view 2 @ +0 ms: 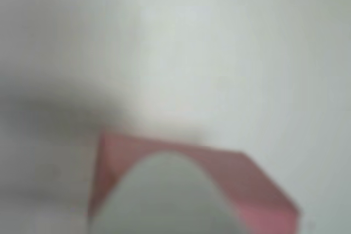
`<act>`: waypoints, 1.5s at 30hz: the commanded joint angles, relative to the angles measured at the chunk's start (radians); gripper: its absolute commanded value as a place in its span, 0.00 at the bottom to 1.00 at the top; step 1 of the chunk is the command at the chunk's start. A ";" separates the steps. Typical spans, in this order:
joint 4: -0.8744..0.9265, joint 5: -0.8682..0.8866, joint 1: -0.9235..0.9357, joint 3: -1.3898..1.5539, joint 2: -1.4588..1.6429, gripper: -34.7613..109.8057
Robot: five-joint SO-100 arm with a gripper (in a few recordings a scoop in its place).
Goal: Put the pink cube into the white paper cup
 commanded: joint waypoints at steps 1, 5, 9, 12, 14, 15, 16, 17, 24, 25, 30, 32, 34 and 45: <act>0.044 -0.002 -0.031 -0.161 0.123 0.33; 0.087 0.003 -0.064 -0.249 0.124 0.33; 0.123 0.005 -0.103 -0.337 0.124 0.33; 0.147 0.006 -0.132 -0.397 0.120 0.33; 0.160 0.009 -0.150 -0.430 0.120 0.33; 0.163 0.011 -0.161 -0.443 0.120 0.33; 0.163 0.012 -0.173 -0.454 0.120 0.33; 0.163 0.015 -0.183 -0.465 0.120 0.33; 0.163 0.028 -0.242 -0.546 0.089 0.33; 0.160 0.029 -0.250 -0.560 0.089 0.33; 0.164 0.029 -0.288 -0.655 0.000 0.33; 0.164 0.032 -0.304 -0.692 -0.040 0.33; 0.160 0.037 -0.322 -0.719 -0.075 0.33; 0.164 0.046 -0.405 -0.888 -0.265 0.33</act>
